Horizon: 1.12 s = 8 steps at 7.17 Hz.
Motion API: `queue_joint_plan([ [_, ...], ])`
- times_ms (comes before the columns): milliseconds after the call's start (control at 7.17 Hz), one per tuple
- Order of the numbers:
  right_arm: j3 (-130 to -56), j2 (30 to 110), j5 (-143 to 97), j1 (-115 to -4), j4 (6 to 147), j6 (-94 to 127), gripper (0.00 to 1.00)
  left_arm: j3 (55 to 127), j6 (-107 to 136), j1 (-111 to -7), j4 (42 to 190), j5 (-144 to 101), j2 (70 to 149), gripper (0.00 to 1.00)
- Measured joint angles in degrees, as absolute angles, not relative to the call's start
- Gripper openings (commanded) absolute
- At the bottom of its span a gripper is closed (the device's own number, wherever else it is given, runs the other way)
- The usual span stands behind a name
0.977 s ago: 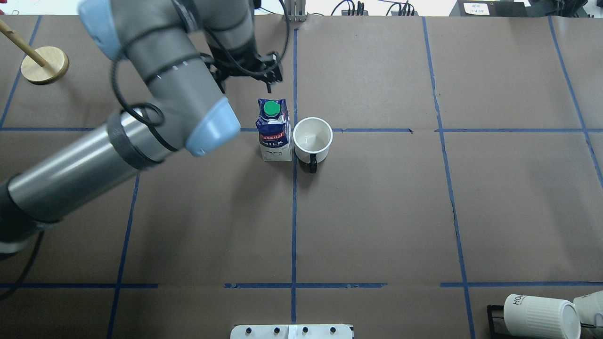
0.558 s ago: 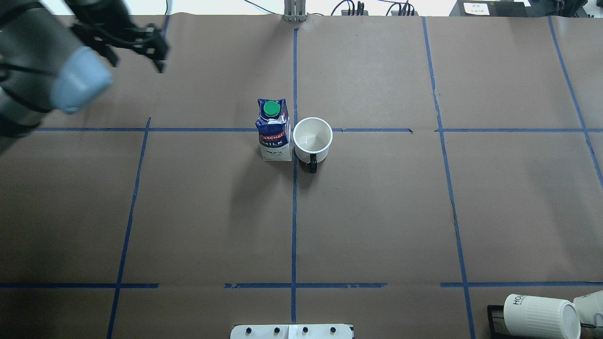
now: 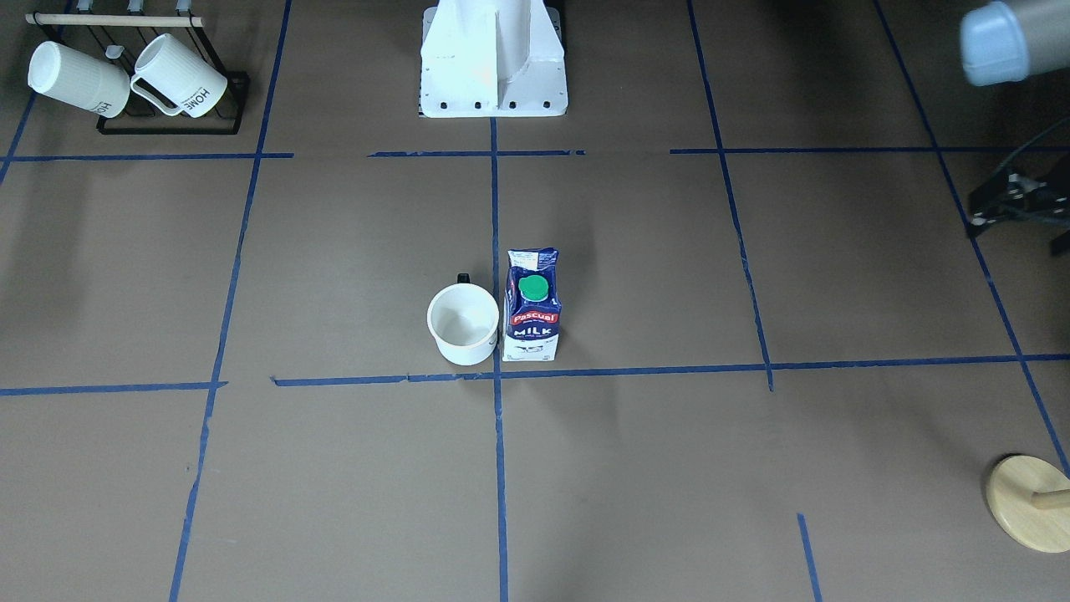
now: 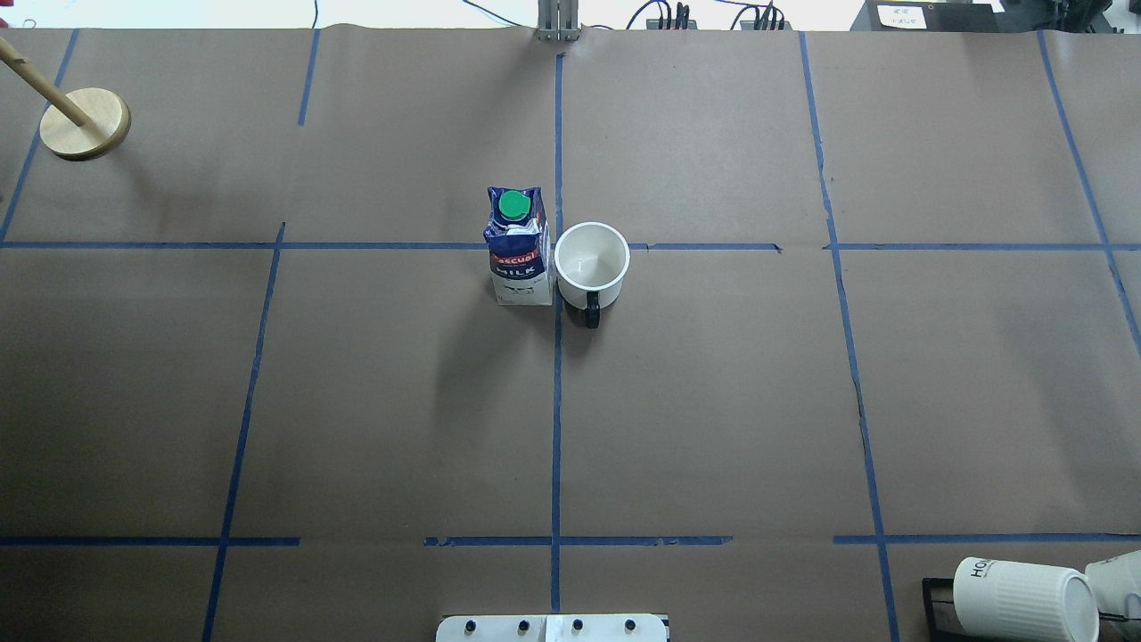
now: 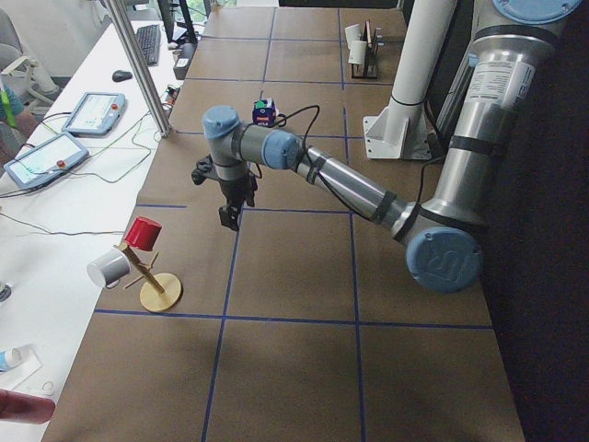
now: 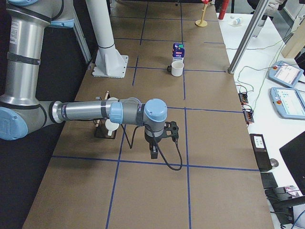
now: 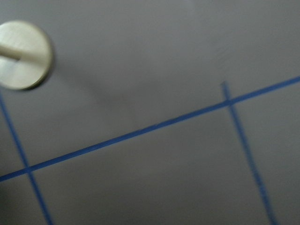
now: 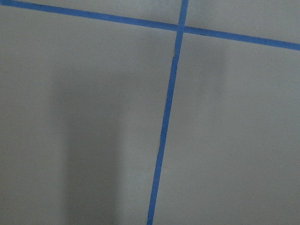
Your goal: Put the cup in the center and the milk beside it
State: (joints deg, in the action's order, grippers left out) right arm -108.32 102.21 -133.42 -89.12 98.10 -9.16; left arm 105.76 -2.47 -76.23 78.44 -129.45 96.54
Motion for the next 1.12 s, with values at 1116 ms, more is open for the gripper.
queue_joint_plan([
  [1116,-108.1,102.2,-133.4,-89.1,98.2,-8.4,1.00,99.4,-4.3,-83.9,96.7,-134.1,79.1,1.00],
])
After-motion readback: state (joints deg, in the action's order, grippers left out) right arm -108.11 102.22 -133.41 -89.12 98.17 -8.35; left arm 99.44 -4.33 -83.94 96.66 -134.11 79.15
